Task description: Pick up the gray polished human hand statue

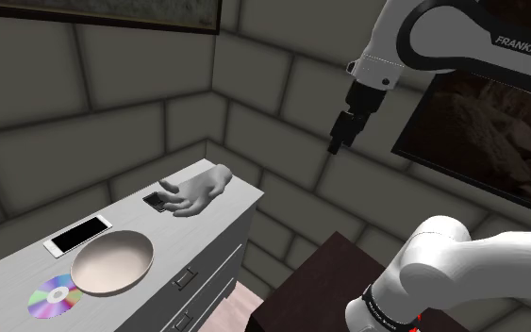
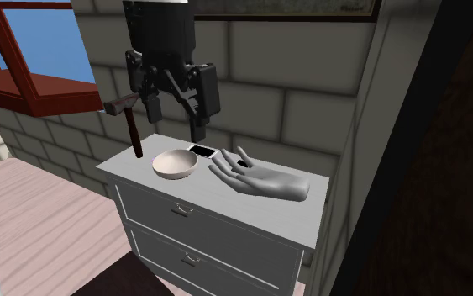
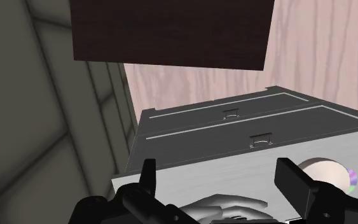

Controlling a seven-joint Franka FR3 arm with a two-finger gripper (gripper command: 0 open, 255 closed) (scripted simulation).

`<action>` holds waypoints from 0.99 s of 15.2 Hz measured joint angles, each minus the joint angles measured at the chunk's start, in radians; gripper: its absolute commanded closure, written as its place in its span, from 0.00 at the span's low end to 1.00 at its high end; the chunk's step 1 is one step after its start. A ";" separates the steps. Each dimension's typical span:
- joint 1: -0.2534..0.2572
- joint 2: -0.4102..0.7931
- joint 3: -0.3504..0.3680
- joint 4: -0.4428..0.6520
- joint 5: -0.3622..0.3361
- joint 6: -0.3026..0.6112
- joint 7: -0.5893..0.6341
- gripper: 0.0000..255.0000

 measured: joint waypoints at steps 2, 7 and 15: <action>0.000 0.015 0.002 -0.003 0.004 0.016 0.005 0.00; -0.004 0.131 0.011 -0.026 0.040 0.148 0.047 0.00; -0.004 0.389 0.023 -0.018 0.106 0.388 0.105 0.00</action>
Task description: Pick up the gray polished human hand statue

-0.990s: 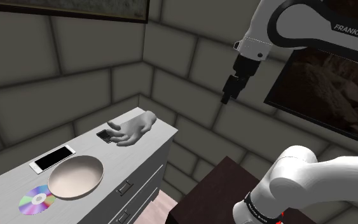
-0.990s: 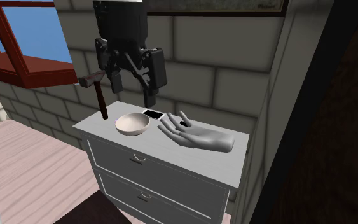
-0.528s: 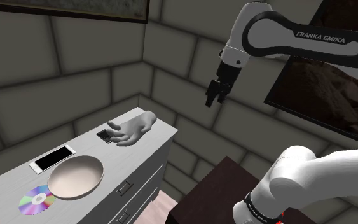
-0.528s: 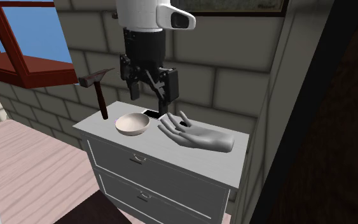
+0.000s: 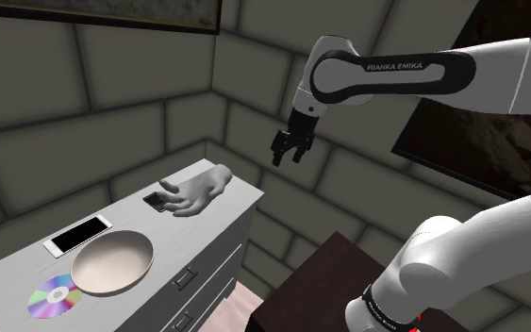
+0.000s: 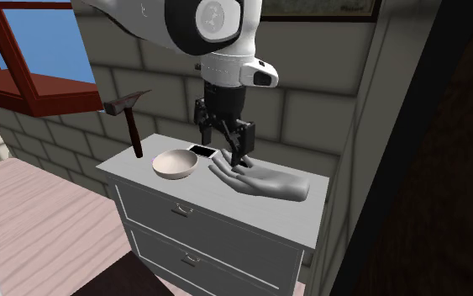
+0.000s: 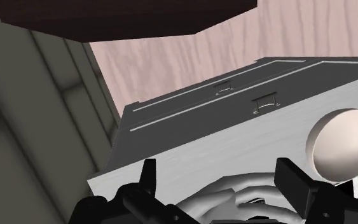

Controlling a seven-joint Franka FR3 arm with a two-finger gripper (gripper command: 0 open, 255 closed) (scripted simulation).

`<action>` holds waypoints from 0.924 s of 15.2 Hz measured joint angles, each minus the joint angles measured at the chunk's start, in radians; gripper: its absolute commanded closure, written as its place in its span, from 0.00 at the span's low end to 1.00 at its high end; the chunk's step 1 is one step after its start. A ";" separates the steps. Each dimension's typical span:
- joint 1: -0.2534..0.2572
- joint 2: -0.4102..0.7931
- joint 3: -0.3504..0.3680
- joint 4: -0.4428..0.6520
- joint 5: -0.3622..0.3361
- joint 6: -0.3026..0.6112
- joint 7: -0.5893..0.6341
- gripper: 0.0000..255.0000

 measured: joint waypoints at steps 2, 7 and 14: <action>0.001 0.078 0.002 0.022 0.017 0.054 0.012 0.00; 0.009 0.261 0.009 0.085 0.063 0.170 0.042 0.00; 0.012 0.533 0.011 0.225 0.132 0.296 0.061 0.00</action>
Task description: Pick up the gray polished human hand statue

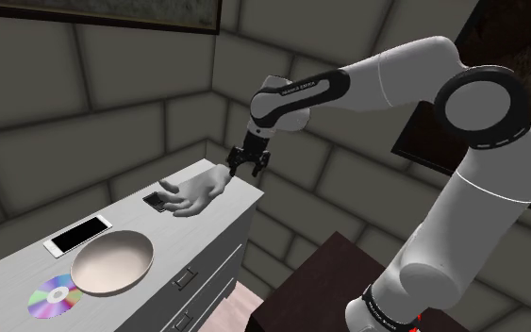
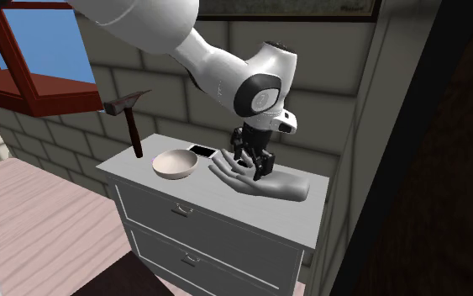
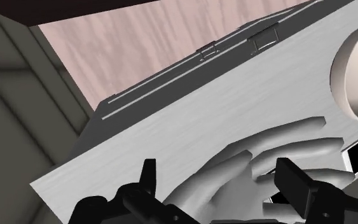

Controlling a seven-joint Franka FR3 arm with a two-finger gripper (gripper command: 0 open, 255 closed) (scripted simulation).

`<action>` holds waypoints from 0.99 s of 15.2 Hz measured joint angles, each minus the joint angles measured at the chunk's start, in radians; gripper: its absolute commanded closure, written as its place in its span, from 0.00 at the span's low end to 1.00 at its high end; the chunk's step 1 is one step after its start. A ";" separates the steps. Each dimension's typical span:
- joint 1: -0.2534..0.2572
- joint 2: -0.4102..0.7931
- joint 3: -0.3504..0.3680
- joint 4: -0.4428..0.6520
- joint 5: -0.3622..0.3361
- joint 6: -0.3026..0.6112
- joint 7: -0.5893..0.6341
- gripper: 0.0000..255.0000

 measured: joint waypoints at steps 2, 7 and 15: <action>0.000 0.082 0.001 0.058 0.019 0.023 0.005 0.00; -0.008 0.277 0.005 0.214 0.063 0.056 0.019 0.00; -0.019 0.464 0.014 0.351 0.100 0.102 0.019 0.00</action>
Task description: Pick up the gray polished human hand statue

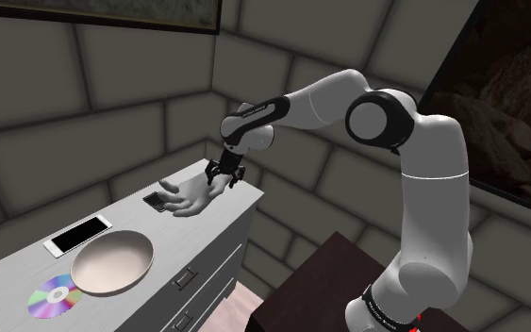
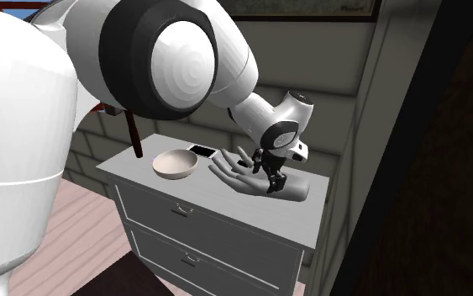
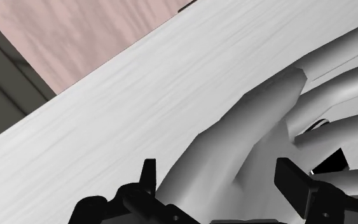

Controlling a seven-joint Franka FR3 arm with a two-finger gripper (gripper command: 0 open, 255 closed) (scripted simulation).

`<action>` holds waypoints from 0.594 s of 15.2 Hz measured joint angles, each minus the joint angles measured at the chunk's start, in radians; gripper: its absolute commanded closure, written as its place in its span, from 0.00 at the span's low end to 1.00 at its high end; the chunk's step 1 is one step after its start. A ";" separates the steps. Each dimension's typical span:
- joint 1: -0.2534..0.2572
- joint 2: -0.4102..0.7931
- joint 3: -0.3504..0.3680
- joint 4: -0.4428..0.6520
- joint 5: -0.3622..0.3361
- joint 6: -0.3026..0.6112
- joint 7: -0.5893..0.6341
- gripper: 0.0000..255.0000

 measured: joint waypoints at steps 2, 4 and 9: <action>0.001 0.020 0.003 0.002 0.004 0.017 -0.005 0.00; 0.001 0.034 0.004 0.006 0.006 0.027 -0.008 1.00; 0.000 0.037 0.004 0.007 0.008 0.032 -0.009 1.00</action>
